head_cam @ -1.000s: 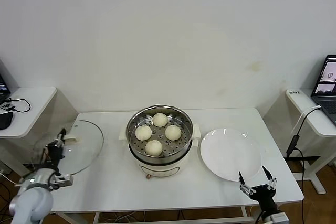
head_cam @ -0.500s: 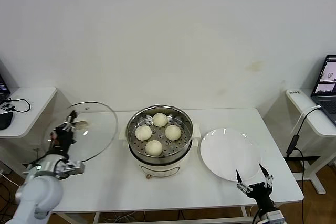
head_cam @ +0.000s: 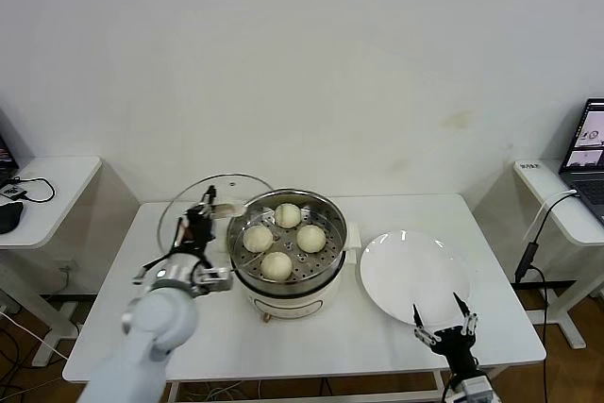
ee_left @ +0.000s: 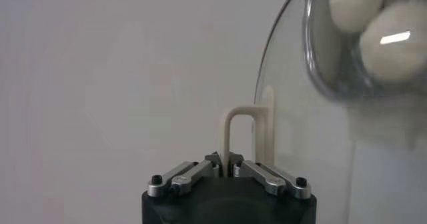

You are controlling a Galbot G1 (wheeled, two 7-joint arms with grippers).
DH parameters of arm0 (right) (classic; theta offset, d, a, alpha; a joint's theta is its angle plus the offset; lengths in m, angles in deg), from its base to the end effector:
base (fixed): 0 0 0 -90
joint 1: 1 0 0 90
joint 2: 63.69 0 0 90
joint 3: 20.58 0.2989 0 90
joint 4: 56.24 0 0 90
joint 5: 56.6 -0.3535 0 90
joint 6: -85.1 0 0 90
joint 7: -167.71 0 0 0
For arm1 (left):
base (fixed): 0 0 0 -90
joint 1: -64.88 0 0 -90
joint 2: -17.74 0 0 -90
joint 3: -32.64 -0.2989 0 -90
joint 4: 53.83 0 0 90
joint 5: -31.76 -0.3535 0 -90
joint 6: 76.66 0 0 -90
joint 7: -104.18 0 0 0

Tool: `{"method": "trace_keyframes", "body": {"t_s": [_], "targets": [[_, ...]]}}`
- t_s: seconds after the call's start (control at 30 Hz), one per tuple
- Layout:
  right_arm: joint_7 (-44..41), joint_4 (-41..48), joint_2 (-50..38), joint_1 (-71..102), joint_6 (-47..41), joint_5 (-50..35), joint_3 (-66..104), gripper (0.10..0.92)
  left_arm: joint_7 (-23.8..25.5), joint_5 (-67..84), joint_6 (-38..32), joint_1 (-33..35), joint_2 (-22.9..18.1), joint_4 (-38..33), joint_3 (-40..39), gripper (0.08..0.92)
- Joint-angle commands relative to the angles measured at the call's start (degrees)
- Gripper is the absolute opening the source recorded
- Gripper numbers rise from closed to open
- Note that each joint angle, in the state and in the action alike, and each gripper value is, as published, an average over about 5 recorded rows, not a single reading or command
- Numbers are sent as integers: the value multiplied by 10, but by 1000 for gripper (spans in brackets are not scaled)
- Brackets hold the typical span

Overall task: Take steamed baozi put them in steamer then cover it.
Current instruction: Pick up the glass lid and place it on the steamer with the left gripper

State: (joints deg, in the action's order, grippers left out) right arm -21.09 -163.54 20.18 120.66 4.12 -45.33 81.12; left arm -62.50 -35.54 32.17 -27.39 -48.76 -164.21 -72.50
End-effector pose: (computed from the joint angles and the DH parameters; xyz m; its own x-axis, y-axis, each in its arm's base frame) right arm 0.1840 -0.0887 -0.3312 -0.9901 -0.0384 0.1348 -0.0853 0.9283 -0.3620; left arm 0.3274 -0.0093 -0.1829 -0.9980 0.0600 -0.0221 -0.0184 0.0616 0.9979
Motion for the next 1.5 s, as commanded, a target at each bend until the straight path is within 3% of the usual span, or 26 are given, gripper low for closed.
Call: {"method": "trace_keyframes", "body": {"t_s": [0.03,0.2,0.43,1.5], "targets": [[2,12,9,-7,4,28,-6,823,60,-153,26,-75,-142,43,-92,141],[2,14,12,-6,6,34,-7,823,79,-183,29,-75,-180,67,-98,141],[3,17,17,-3,8,43,-11,823,94,-205,32,-60,-197,78,-99,141],[1,17,19,7,12,54,-27,823,55,-224,9,-27,-221,94,-74,145]]}}
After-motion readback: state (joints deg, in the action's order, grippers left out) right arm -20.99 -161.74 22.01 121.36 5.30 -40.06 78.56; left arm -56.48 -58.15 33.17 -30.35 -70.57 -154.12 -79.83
